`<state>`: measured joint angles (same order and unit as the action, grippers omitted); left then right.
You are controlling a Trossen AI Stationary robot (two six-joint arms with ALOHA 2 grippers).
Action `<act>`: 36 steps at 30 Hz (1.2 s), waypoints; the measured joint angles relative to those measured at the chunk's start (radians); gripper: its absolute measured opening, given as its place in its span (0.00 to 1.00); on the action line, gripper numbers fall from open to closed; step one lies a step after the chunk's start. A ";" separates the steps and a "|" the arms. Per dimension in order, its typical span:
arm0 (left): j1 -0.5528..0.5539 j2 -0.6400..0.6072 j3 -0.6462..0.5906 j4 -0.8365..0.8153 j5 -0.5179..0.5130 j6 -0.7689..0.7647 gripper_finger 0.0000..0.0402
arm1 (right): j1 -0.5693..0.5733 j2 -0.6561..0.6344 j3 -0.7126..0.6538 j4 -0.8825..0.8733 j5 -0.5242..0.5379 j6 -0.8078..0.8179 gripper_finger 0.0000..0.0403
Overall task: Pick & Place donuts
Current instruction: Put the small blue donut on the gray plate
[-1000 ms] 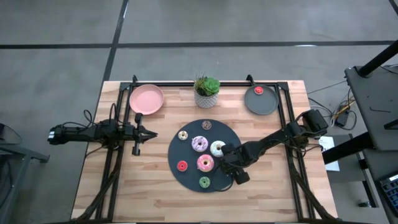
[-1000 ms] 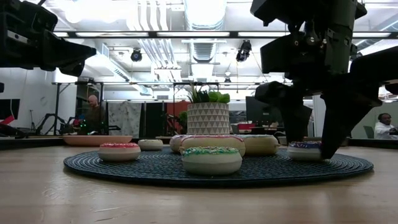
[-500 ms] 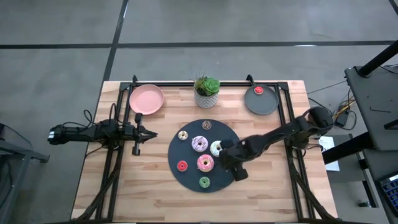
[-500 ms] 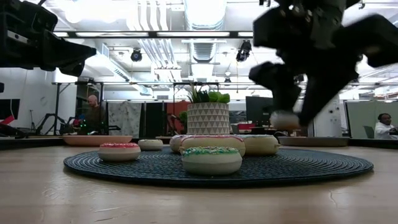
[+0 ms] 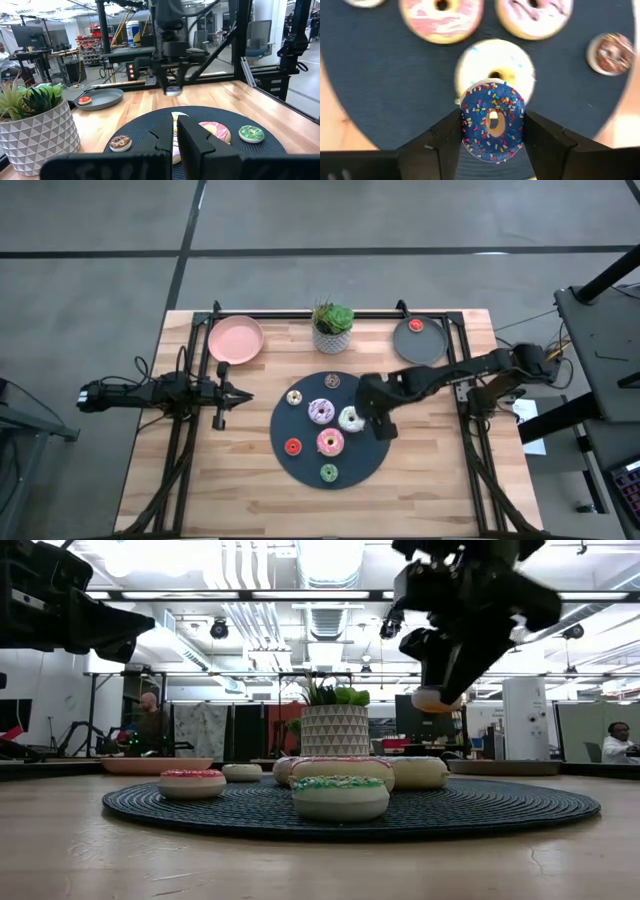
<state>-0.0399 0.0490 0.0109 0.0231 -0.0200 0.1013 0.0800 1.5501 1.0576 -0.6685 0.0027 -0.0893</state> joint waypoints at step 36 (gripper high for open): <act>0.000 0.000 0.000 0.000 0.000 0.000 0.00 | -0.777 -0.027 0.000 -0.035 -0.001 0.088 0.45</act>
<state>-0.0395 0.0486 0.0109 0.0227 -0.0199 0.1011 -0.6974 1.5230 1.0573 -0.7036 0.0021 -0.0017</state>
